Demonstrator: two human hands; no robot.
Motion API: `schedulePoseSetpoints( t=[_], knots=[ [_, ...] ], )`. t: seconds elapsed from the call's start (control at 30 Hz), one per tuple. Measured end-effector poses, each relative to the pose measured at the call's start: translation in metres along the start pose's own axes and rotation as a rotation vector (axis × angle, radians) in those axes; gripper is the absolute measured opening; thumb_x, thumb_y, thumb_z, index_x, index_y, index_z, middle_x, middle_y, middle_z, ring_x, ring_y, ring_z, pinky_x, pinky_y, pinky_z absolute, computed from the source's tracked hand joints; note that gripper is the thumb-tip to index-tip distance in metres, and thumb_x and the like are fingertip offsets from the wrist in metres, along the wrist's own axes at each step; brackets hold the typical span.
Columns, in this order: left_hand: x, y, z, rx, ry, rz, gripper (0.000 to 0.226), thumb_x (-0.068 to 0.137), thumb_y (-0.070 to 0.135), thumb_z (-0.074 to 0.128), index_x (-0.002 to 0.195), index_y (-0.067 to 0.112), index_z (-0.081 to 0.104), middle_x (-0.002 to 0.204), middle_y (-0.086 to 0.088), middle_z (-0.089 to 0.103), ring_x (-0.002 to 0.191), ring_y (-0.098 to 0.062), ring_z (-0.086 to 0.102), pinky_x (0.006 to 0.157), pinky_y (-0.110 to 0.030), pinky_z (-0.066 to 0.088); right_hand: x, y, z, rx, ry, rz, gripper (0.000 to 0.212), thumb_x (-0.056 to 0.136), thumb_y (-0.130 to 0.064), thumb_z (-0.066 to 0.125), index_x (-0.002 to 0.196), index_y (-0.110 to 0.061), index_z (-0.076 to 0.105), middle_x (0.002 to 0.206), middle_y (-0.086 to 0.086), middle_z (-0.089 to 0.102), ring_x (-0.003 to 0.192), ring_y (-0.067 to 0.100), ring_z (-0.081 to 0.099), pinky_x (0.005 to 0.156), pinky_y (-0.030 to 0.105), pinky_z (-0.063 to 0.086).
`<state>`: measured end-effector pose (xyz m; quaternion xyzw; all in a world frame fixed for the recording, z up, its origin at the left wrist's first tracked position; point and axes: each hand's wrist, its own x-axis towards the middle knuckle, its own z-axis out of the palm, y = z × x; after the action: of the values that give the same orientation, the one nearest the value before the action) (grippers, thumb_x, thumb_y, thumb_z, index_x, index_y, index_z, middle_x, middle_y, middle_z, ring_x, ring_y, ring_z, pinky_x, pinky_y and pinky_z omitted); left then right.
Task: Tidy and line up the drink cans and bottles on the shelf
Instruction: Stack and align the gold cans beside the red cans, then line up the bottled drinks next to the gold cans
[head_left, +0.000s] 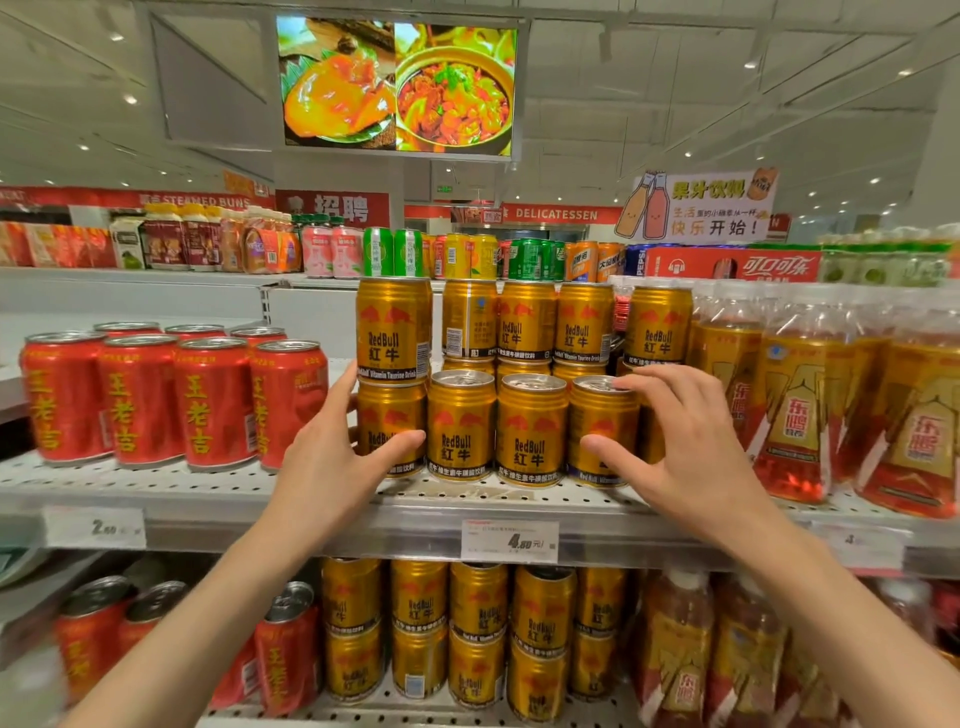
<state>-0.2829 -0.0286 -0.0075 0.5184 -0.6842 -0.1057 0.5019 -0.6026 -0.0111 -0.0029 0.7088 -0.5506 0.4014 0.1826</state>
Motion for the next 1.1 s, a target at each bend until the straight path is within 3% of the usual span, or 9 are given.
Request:
schedulePoseSetpoints(
  t=[0.27, 0.4, 0.53, 0.63, 0.7, 0.77, 0.83, 1.0, 1.1],
  knots=[
    [-0.004, 0.000, 0.005, 0.000, 0.025, 0.044, 0.088, 0.082, 0.049, 0.073, 0.154, 0.037, 0.025, 0.139, 0.009, 0.059, 0.123, -0.017, 0.060, 0.102, -0.040, 0.048, 0.002, 0.002, 0.005, -0.015, 0.021, -0.017, 0.073, 0.081, -0.073, 0.053, 0.133, -0.022, 0.059, 0.136, 0.000, 0.053, 0.135, 0.024, 0.039, 0.107, 0.056, 0.043],
    [-0.009, 0.001, 0.006, 0.005, 0.049, 0.079, 0.082, 0.086, 0.047, 0.071, 0.153, 0.038, 0.025, 0.142, 0.013, 0.055, 0.125, -0.010, 0.055, 0.103, -0.036, 0.047, -0.002, -0.002, 0.000, 0.027, -0.011, 0.022, 0.078, 0.083, -0.074, 0.054, 0.141, -0.021, 0.055, 0.155, 0.004, 0.042, 0.150, 0.026, 0.022, 0.121, 0.050, 0.024],
    [-0.027, 0.004, 0.004, -0.054, 0.096, 0.084, 0.074, 0.091, 0.039, 0.068, 0.152, 0.040, 0.026, 0.136, 0.022, 0.041, 0.121, 0.004, 0.045, 0.102, -0.024, 0.038, -0.018, -0.014, -0.009, 0.113, 0.014, 0.093, 0.066, 0.089, -0.052, 0.064, 0.147, -0.024, 0.049, 0.166, 0.000, 0.026, 0.156, 0.016, 0.008, 0.122, 0.040, 0.013],
    [-0.051, 0.008, 0.007, -0.152, 0.125, 0.091, 0.065, 0.090, 0.038, 0.068, 0.146, 0.043, 0.034, 0.140, 0.024, 0.041, 0.115, 0.019, 0.047, 0.097, -0.008, 0.038, -0.040, -0.026, -0.015, 0.240, 0.034, 0.182, 0.057, 0.091, -0.047, 0.064, 0.144, -0.029, 0.051, 0.167, -0.012, 0.019, 0.155, 0.003, 0.005, 0.122, 0.035, 0.011],
    [-0.069, 0.009, 0.010, -0.201, 0.146, 0.107, 0.061, 0.090, 0.036, 0.068, 0.145, 0.037, 0.042, 0.137, 0.024, 0.049, 0.120, 0.017, 0.048, 0.095, -0.003, 0.040, -0.057, -0.033, -0.020, 0.329, 0.030, 0.248, 0.054, 0.090, -0.049, 0.063, 0.141, -0.035, 0.053, 0.166, -0.020, 0.019, 0.154, 0.001, 0.011, 0.123, 0.038, 0.017],
    [-0.087, 0.007, 0.014, -0.244, 0.143, 0.123, 0.056, 0.090, 0.029, 0.069, 0.141, 0.034, 0.048, 0.132, 0.023, 0.057, 0.123, 0.005, 0.053, 0.098, -0.013, 0.043, -0.077, -0.041, -0.023, 0.430, 0.028, 0.309, 0.048, 0.089, -0.051, 0.063, 0.135, -0.042, 0.055, 0.160, -0.025, 0.029, 0.150, 0.001, 0.025, 0.121, 0.043, 0.028],
    [-0.103, 0.003, 0.019, -0.292, 0.117, 0.108, 0.051, 0.089, 0.023, 0.070, 0.136, 0.035, 0.053, 0.123, 0.020, 0.064, 0.116, -0.003, 0.061, 0.096, -0.018, 0.047, -0.098, -0.047, -0.024, 0.500, 0.054, 0.337, 0.039, 0.088, -0.048, 0.064, 0.127, -0.043, 0.060, 0.149, -0.026, 0.045, 0.141, -0.003, 0.039, 0.115, 0.038, 0.038],
    [-0.135, -0.018, 0.035, -0.425, -0.040, 0.002, 0.045, 0.087, 0.025, 0.068, 0.129, 0.035, 0.057, 0.109, 0.012, 0.069, 0.097, -0.014, 0.068, 0.082, -0.015, 0.050, -0.154, -0.054, -0.013, 0.641, -0.005, 0.555, 0.022, 0.089, -0.029, 0.070, 0.110, -0.035, 0.068, 0.106, -0.017, 0.071, 0.098, -0.001, 0.067, 0.080, 0.007, 0.050],
    [-0.151, -0.035, 0.054, -0.478, -0.132, -0.088, 0.041, 0.086, 0.027, 0.067, 0.126, 0.033, 0.058, 0.105, 0.010, 0.071, 0.093, -0.015, 0.067, 0.080, -0.017, 0.052, -0.187, -0.046, 0.006, 0.658, -0.135, 0.749, 0.015, 0.091, -0.025, 0.070, 0.106, -0.029, 0.070, 0.092, -0.009, 0.074, 0.085, 0.015, 0.070, 0.070, 0.017, 0.055]
  ],
)
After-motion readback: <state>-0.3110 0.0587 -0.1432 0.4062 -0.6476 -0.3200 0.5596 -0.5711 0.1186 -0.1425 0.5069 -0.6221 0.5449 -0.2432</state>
